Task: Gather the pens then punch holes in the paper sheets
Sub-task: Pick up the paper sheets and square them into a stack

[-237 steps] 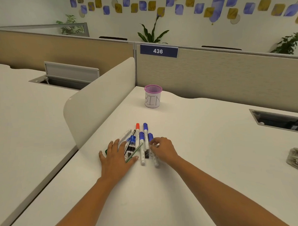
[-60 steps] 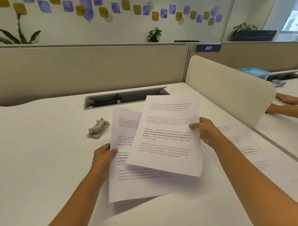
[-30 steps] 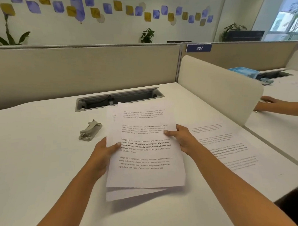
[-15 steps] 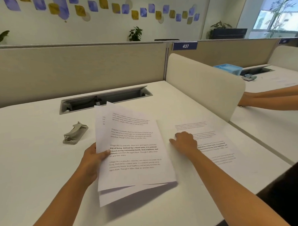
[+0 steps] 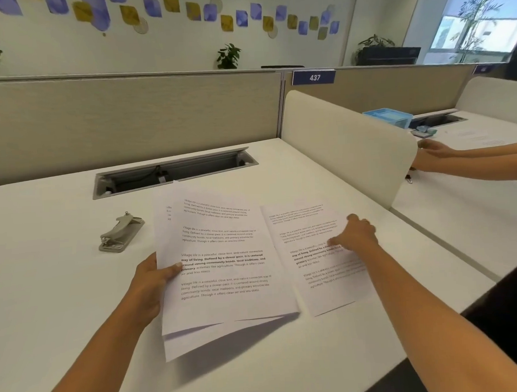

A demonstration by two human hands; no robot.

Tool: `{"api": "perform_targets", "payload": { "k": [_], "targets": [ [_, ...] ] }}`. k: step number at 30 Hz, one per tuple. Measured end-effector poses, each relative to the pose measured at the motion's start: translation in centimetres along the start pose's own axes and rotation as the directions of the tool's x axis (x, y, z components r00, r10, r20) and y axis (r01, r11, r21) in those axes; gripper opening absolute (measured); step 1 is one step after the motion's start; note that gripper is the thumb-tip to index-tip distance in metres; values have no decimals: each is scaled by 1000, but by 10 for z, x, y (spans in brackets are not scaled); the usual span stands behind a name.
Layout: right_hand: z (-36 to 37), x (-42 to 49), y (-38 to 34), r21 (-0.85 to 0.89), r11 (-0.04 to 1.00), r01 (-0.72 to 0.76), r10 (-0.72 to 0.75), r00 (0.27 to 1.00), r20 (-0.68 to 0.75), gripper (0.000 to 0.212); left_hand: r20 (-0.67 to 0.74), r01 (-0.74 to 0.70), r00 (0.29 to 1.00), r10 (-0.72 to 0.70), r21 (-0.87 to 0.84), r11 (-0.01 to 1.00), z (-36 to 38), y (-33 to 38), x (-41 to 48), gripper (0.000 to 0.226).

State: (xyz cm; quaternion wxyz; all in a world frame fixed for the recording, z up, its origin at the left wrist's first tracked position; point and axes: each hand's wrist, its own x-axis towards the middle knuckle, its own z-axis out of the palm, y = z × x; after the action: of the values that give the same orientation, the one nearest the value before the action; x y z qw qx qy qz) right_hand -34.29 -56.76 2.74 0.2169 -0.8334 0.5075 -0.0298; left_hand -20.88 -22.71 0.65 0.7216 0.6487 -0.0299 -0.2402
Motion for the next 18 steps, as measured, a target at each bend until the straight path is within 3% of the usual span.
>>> {"api": "perform_targets", "payload": {
  "k": [3, 10, 18],
  "targets": [
    [-3, 4, 11, 9, 999, -48, 47, 998, 52, 98, -16, 12, 1000, -12, -2, 1000, 1, -2, 1, 25],
    [-3, 8, 9, -89, 991, -98, 105, 991, 77, 99, -34, 23, 999, -23, -8, 1000, -1, -3, 3, 25],
    [-4, 5, 3, -8, 996, -92, 93, 987, 128, 64, -44, 28, 999, -30, -31, 999, -4, -3, 3, 23]
  ]
}}
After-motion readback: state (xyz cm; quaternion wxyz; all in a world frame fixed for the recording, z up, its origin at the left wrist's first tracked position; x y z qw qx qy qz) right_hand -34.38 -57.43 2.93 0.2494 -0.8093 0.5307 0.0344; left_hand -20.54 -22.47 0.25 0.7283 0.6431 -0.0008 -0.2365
